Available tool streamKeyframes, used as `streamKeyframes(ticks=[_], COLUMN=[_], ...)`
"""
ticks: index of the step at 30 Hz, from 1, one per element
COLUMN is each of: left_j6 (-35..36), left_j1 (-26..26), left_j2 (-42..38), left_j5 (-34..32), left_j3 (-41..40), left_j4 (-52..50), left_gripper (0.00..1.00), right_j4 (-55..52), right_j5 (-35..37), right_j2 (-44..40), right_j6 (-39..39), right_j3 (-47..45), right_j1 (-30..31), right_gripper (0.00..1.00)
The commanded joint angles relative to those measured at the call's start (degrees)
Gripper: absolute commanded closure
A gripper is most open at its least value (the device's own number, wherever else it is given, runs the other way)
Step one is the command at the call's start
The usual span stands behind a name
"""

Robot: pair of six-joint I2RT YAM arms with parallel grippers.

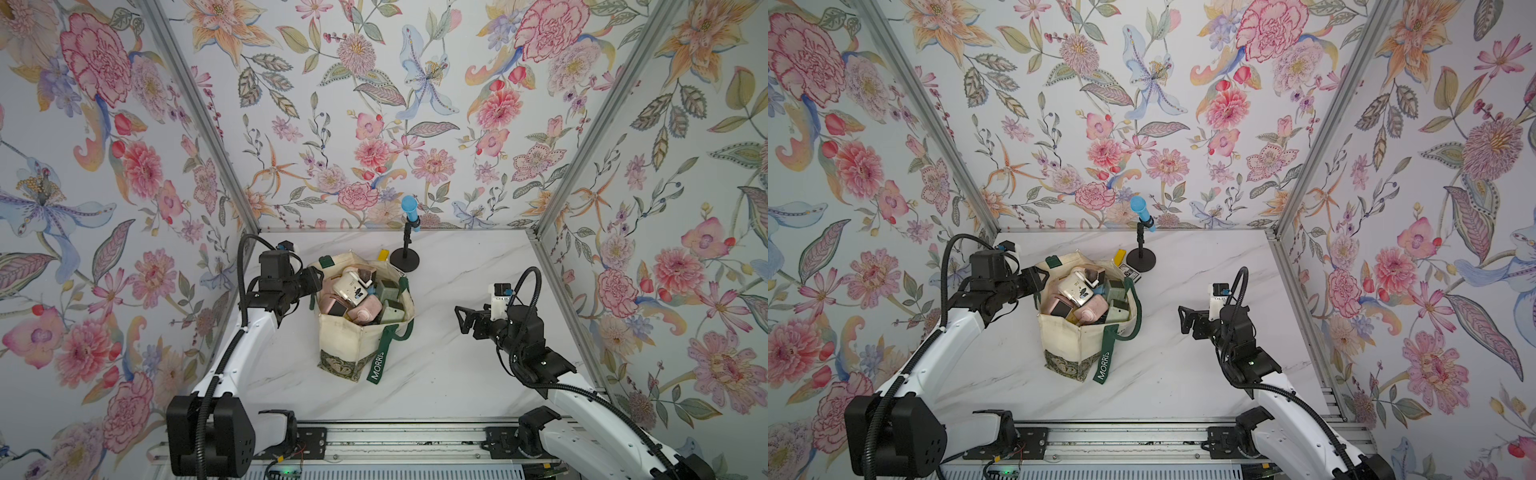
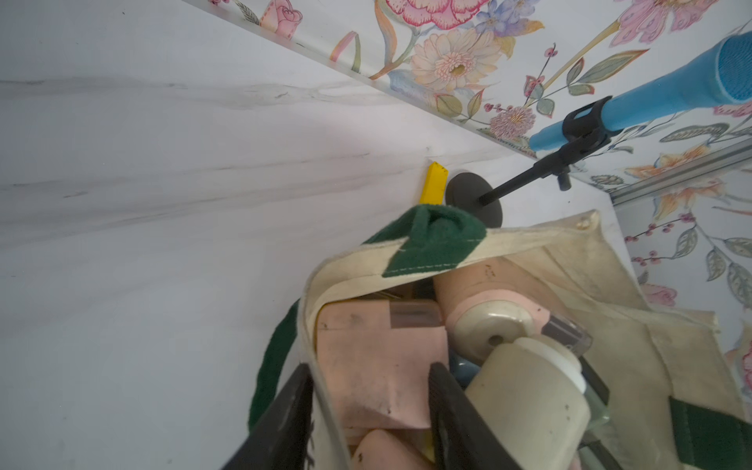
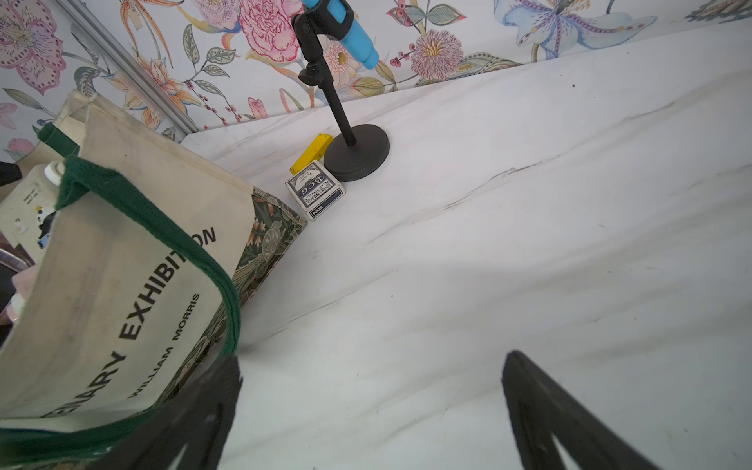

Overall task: Take out the pencil sharpeners from the tote bags
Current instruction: Pick up the canvas bag from the center of the board.

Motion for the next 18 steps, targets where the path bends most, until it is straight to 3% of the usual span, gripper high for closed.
streamKeyframes(ticks=[1, 7, 13, 18], left_j6=[1.0, 4.5, 8.8, 13.0], left_j1=[-1.7, -2.2, -3.5, -6.8], left_j2=[3.2, 2.6, 1.6, 2.2], left_j5=[2.3, -1.4, 2.6, 2.9], left_j3=[1.9, 7.5, 10.5, 13.4], left_j4=[-1.5, -5.7, -7.4, -10.9], left_gripper=[0.68, 1.00, 1.00, 1.00], right_j4=[-0.4, -0.8, -0.1, 0.3], right_j5=[0.8, 0.4, -5.9, -6.9], right_j2=[-0.4, -1.5, -1.8, 2.7], right_j6=[-0.5, -0.4, -1.4, -4.0], right_j3=[2.0, 2.3, 4.3, 7.8], right_j1=[0.5, 0.5, 3.9, 12.9], right_gripper=[0.00, 0.00, 0.01, 0.01])
